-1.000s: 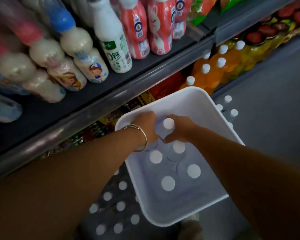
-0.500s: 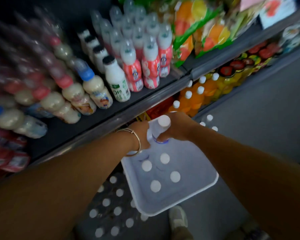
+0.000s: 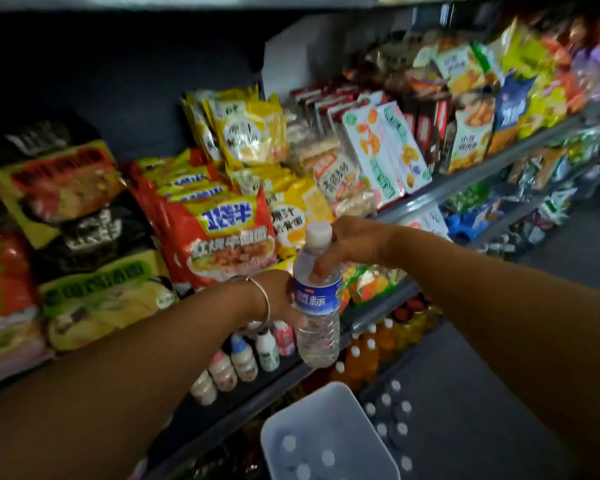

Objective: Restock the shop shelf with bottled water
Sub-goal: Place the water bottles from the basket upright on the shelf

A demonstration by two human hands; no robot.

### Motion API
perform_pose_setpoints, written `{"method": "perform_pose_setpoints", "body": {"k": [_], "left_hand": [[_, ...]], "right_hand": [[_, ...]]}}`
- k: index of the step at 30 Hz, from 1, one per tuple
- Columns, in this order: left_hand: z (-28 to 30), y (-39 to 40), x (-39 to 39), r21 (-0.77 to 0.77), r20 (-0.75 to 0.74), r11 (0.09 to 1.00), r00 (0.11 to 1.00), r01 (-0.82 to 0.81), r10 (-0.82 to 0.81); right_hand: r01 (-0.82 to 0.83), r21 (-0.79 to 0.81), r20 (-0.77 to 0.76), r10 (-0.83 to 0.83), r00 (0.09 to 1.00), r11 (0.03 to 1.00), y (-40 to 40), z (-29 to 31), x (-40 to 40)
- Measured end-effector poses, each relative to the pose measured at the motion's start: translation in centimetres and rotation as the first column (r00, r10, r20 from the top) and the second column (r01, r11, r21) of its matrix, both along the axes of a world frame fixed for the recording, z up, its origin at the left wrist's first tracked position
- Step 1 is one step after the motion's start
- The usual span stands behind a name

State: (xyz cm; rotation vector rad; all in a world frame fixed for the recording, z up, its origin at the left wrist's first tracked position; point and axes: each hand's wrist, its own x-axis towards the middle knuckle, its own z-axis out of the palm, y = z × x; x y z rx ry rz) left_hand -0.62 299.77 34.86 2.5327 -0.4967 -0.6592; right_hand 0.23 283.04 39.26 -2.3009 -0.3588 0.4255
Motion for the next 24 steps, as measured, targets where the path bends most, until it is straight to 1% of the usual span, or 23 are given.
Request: {"method": "perform_pose_setpoints", "body": {"k": [2,4,6,8,12,14,18,21,24], "left_hand": [[5.1,0.2,-0.4,-0.017,0.056,1.000,0.998,-0.024,0.025],[10.0,0.4,-0.9,-0.052,0.079,0.997,0.995,-0.061,0.065],[14.7,0.6,-1.5,-0.119,0.097,0.990,0.991,-0.078,0.090],[18.9,1.0,-1.9,-0.179,0.162,0.981,0.981,-0.075,0.105],[26.7,1.7,-1.4,-0.299,0.215,0.949,0.962,-0.098,0.167],[30.3,2.1,-1.2,-0.363,0.209,0.925,0.957,-0.116,0.202],[35.9,3.1,0.6,-0.470,0.227,0.871,0.934,-0.144,0.276],[38.8,4.1,2.9,-0.521,0.257,0.843,0.917,-0.134,0.304],[40.6,5.5,6.1,-0.578,0.272,0.800,0.885,-0.163,0.377]], "right_hand": [[-0.028,0.031,0.041,0.027,0.999,0.999,-0.3,5.9,-0.8],[-0.035,0.056,0.121,0.028,0.992,0.998,-0.4,11.2,-1.6],[-0.030,0.100,0.197,0.009,0.980,0.995,-0.4,16.1,-2.1],[-0.030,0.160,0.271,-0.015,0.962,0.987,-0.3,20.6,-2.4],[-0.037,0.298,0.381,-0.083,0.921,0.954,0.0,28.4,-1.8],[-0.061,0.350,0.423,-0.100,0.901,0.935,0.4,31.7,-0.8],[-0.124,0.400,0.518,-0.113,0.848,0.908,1.8,37.1,2.1],[-0.178,0.440,0.551,-0.108,0.828,0.880,2.9,40.4,5.2],[-0.215,0.476,0.586,-0.125,0.801,0.852,4.1,42.7,9.1]]}}
